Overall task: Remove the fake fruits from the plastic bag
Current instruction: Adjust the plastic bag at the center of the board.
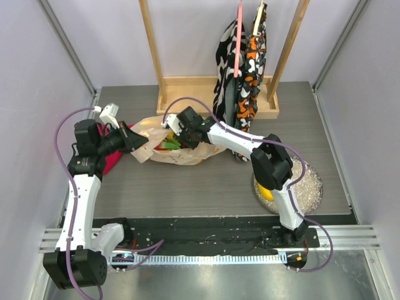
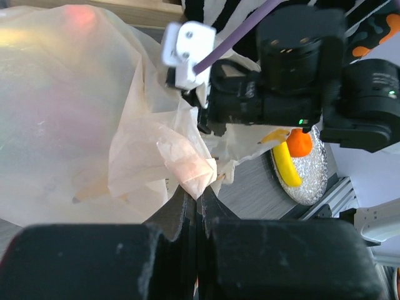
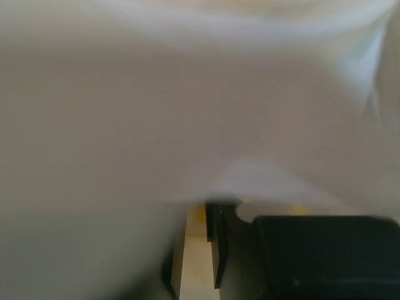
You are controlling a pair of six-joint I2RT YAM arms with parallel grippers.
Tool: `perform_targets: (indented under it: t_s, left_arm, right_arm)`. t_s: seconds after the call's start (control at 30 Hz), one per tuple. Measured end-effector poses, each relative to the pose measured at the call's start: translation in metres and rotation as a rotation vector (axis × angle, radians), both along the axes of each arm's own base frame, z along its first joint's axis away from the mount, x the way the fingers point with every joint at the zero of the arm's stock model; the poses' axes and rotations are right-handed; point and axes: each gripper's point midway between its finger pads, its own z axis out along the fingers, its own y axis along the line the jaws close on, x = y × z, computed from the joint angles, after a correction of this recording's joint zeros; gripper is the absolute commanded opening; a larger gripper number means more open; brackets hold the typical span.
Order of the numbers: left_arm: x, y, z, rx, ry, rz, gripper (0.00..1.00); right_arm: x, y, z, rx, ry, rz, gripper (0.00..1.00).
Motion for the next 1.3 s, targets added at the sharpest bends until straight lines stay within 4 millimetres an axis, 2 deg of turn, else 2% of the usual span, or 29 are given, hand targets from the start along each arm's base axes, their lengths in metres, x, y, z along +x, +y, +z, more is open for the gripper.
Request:
perform_targets:
  t_s: [0.1, 0.2, 0.33, 0.43, 0.53, 0.6, 0.7, 0.8, 0.9, 1.0, 1.1, 1.17, 1.23, 1.3]
  left_arm:
    - [0.000, 0.000, 0.001, 0.000, -0.003, 0.000, 0.00]
    - [0.000, 0.000, 0.001, 0.001, -0.003, 0.000, 0.00]
    - [0.000, 0.000, 0.003, -0.003, -0.007, 0.002, 0.00]
    - [0.001, -0.001, 0.005, -0.014, -0.011, 0.008, 0.00]
    - [0.001, -0.001, 0.006, -0.019, -0.012, 0.010, 0.02]
    - [0.002, -0.001, 0.006, -0.022, -0.010, 0.011, 0.04]
    - [0.004, -0.001, 0.005, -0.030, 0.003, 0.014, 0.05]
    - [0.004, -0.001, 0.005, -0.036, 0.008, 0.017, 0.05]
    - [0.004, -0.001, 0.005, -0.037, 0.007, 0.017, 0.05]
    - [0.004, -0.001, 0.005, -0.037, 0.007, 0.017, 0.06]
    - [0.004, -0.001, 0.005, -0.036, 0.007, 0.017, 0.07]
    - [0.004, -0.001, 0.005, -0.036, 0.007, 0.017, 0.09]
    - [0.004, -0.001, 0.005, -0.036, 0.007, 0.017, 0.13]
    - [0.004, -0.001, 0.005, -0.036, 0.007, 0.017, 0.15]
  right_arm:
    - [-0.005, -0.012, -0.021, -0.063, 0.026, -0.001, 0.23]
    - [-0.014, -0.021, -0.014, -0.075, 0.025, 0.010, 0.23]
    - [-0.058, -0.055, -0.005, -0.111, 0.072, 0.038, 0.23]
    - [-0.096, -0.082, -0.011, -0.164, 0.134, 0.064, 0.24]
    - [-0.116, -0.096, -0.030, -0.227, 0.186, 0.085, 0.29]
    - [-0.118, -0.099, -0.039, -0.265, 0.196, 0.097, 0.30]
    - [-0.109, -0.103, -0.043, -0.332, 0.201, 0.093, 0.31]
    - [-0.088, -0.095, -0.031, -0.318, 0.182, 0.063, 0.33]
    - [-0.055, -0.091, 0.005, -0.243, 0.143, -0.001, 0.38]
    - [-0.016, -0.091, 0.057, -0.127, 0.081, -0.079, 0.40]
    - [0.007, -0.098, 0.084, -0.057, 0.049, -0.143, 0.41]
    - [0.016, -0.104, 0.084, -0.041, 0.061, -0.180, 0.41]
    - [0.017, -0.107, 0.073, -0.045, 0.098, -0.200, 0.41]
    - [0.016, -0.106, 0.051, -0.062, 0.155, -0.212, 0.41]
